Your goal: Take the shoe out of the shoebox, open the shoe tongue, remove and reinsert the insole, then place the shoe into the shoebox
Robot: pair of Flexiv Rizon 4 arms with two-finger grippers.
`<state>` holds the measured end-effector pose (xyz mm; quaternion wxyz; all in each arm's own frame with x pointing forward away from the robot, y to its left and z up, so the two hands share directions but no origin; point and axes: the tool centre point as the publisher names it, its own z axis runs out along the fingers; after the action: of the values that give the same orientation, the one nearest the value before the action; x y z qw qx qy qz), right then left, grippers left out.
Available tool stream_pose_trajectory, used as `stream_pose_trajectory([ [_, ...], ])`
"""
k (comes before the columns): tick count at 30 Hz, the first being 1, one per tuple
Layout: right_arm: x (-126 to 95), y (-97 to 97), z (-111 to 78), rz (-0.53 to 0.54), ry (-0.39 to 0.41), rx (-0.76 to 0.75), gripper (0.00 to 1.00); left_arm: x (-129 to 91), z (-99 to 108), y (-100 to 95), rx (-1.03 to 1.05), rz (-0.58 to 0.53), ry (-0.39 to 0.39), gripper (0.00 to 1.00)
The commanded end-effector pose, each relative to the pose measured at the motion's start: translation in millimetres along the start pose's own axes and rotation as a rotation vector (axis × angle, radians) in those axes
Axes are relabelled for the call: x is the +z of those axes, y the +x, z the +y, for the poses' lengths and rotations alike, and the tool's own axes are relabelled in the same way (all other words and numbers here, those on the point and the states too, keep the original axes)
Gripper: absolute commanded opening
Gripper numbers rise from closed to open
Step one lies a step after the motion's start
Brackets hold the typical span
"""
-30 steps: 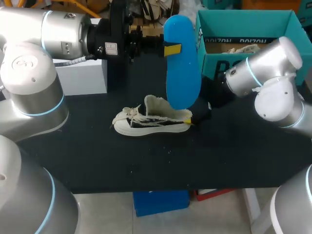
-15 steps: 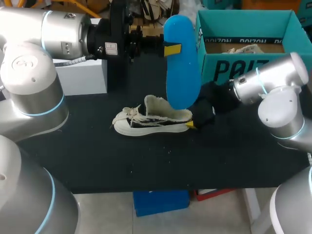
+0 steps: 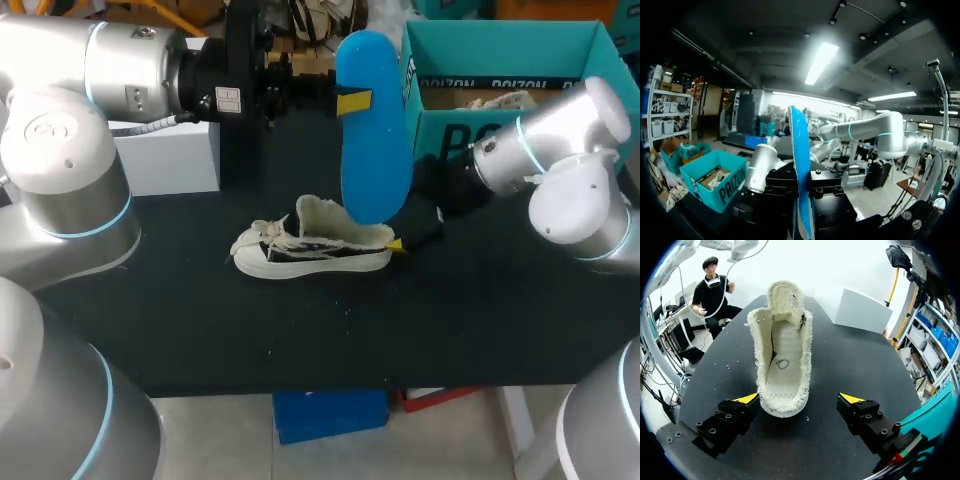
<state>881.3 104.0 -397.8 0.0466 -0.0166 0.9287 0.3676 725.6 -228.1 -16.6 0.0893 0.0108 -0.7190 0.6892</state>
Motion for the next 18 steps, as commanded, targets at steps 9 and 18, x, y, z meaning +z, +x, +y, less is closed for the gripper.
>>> stream_pose_trajectory([
  [9,-11,-18.5,32.6,0.052,0.488,-0.098,1.0,1,1,0.5,0.001,-0.003,0.0,0.0],
  [18,11,-20.3,48.7,0.08,0.599,-0.127,1.0,1,1,0.5,0.001,-0.003,0.0,0.0],
])
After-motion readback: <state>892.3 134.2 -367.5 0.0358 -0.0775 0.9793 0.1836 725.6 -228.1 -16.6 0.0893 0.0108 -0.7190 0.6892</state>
